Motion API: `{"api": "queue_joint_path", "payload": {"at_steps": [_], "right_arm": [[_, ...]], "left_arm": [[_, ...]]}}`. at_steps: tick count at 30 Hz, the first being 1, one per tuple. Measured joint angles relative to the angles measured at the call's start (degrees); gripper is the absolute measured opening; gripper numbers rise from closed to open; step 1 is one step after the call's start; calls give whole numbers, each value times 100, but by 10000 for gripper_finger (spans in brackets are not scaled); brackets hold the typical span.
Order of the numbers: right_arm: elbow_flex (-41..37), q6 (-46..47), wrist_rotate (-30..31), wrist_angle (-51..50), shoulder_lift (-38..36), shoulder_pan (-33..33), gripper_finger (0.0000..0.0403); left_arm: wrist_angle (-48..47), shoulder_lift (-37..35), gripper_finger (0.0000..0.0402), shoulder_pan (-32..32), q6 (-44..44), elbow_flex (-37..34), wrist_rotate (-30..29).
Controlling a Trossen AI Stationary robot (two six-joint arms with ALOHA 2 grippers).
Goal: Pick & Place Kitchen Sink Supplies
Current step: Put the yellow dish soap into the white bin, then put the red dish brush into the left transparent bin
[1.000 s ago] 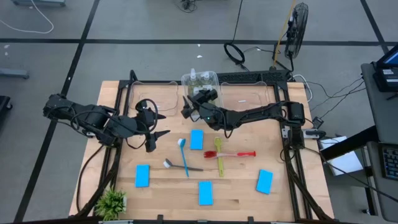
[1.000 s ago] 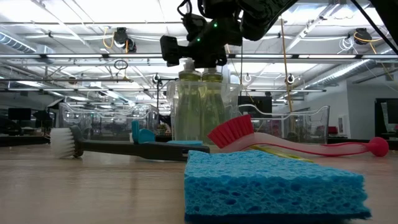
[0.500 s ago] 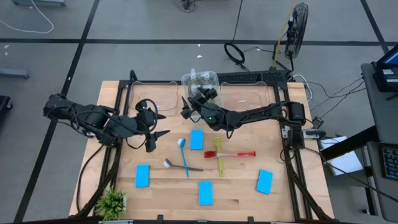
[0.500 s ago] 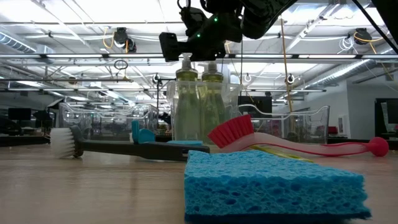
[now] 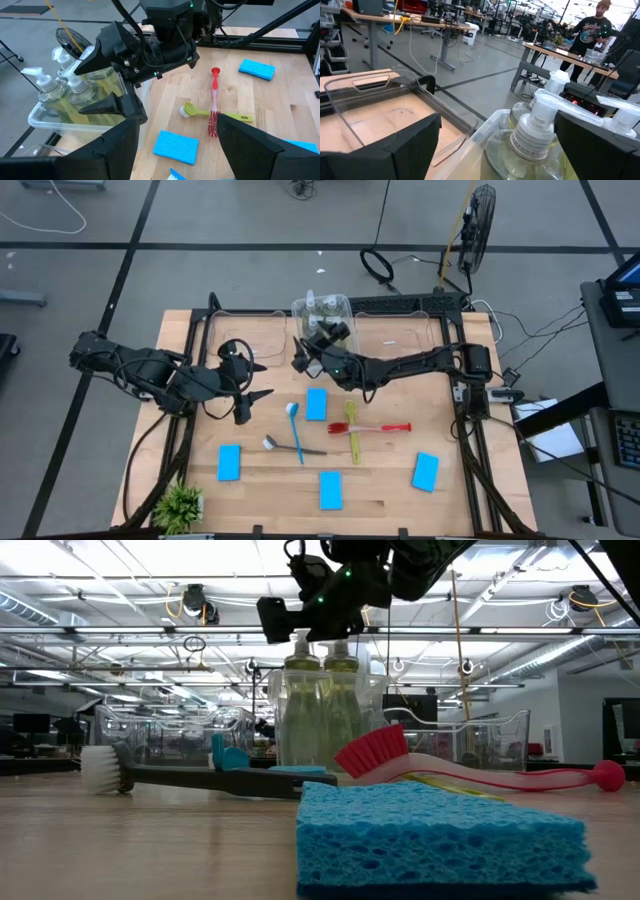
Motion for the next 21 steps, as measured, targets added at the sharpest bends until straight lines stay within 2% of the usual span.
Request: {"api": "queue_joint_path", "payload": {"at_steps": [7,14,21], "right_arm": [[0,-101,18,-51,0,137,377],[0,-122,421,-136,0,218,377],[0,-149,433,-133,0,337,377]], "left_arm": [[0,0,269,1,0,0,0],[0,0,269,0,0,0,0],[-2,0,269,-13,0,0,0]]}}
